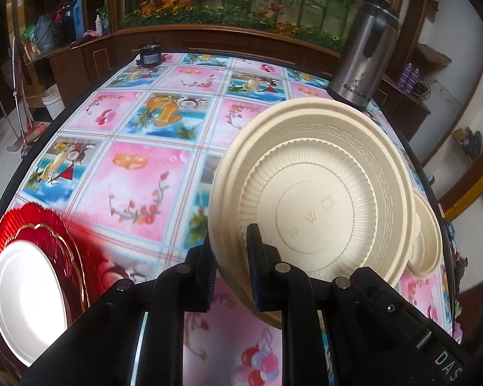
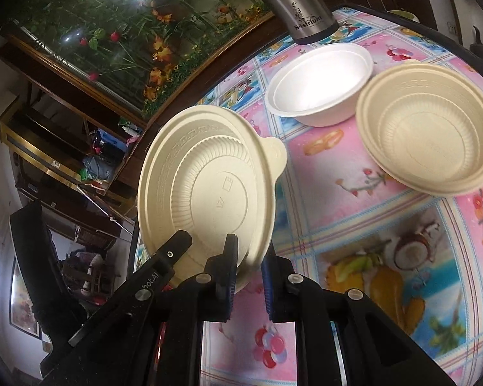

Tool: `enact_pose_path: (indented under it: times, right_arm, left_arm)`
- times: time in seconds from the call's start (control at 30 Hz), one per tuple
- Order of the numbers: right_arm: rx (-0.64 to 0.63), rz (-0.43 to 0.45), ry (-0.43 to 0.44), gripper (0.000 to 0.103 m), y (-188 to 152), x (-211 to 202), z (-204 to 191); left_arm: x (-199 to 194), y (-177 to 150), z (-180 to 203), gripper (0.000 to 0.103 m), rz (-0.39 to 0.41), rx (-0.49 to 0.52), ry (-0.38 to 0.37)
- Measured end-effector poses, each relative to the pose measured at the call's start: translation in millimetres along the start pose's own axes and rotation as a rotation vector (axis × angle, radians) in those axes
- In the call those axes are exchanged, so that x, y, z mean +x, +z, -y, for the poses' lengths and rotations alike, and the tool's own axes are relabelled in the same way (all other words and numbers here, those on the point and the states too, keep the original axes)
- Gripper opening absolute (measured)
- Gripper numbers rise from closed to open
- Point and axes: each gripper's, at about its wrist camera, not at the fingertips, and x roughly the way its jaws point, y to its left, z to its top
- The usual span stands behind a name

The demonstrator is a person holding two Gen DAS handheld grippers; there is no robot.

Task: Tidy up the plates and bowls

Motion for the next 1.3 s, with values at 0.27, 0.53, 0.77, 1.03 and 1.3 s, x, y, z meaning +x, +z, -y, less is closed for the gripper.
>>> enact_pose_path:
  times: [0.27, 0.53, 0.77, 1.03, 1.3]
  right_arm:
    - [0.006, 0.012, -0.003, 0.014, -23, -16, 16]
    - [-0.022, 0.026, -0.010, 0.014, -46, -23, 19]
    - [-0.049, 0.021, -0.011, 0.014, -60, -21, 15]
    - [-0.070, 0.018, -0.009, 0.014, -67, -23, 9]
    - [-0.094, 0.025, -0.006, 0.014, -69, -27, 4]
  left_arm:
    - [-7, -24, 3, 0.015, 0.008, 0.025, -0.002]
    - [-11, -45, -4, 0.016, 0.013, 0.019, 0.004]
    - [-12, -55, -16, 0.016, 0.004, -0.002, 0.008]
    - [-18, -60, -22, 0.016, 0.007, -0.009, 0.005]
    - [-25, -61, -28, 0.016, 0.017, -0.015, 0.002]
